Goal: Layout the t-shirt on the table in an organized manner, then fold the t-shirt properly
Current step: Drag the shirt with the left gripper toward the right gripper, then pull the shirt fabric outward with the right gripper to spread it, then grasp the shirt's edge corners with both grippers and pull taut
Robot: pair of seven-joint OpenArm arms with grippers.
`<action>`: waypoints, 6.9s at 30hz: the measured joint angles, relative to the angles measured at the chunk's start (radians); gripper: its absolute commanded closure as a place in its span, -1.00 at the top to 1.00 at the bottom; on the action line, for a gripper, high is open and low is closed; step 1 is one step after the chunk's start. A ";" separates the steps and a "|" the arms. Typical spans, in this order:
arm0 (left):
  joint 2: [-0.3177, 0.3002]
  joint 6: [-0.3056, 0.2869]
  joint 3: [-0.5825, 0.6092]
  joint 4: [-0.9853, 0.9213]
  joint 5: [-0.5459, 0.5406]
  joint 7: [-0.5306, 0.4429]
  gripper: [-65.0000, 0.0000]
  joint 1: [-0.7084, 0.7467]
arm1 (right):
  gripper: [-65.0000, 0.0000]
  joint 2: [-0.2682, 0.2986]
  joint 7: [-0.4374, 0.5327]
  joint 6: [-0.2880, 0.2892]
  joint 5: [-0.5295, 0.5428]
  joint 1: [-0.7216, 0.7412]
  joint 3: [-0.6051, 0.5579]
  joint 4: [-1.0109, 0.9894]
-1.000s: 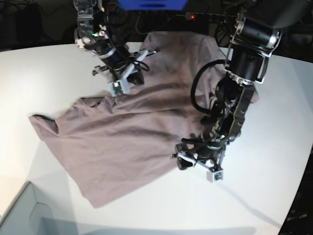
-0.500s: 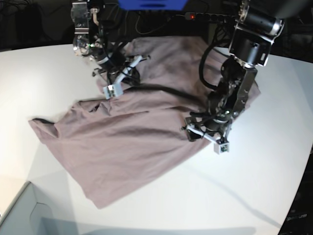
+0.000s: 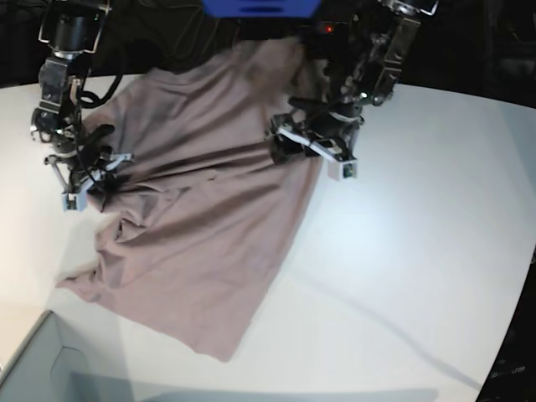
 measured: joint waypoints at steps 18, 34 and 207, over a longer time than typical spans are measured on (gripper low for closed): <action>0.163 0.027 0.053 -0.317 0.014 -0.006 0.18 -0.497 | -1.00 -0.141 -0.043 -0.048 -0.036 -0.128 0.150 0.403; 0.222 0.022 0.229 -0.914 0.006 -0.267 0.18 -0.779 | -1.00 -0.301 -0.034 -0.044 -0.029 -0.365 -0.181 0.452; -0.080 0.022 -0.812 0.012 0.004 0.107 -1.00 -0.145 | 0.28 0.079 -0.063 -0.050 -0.041 0.055 -0.097 0.213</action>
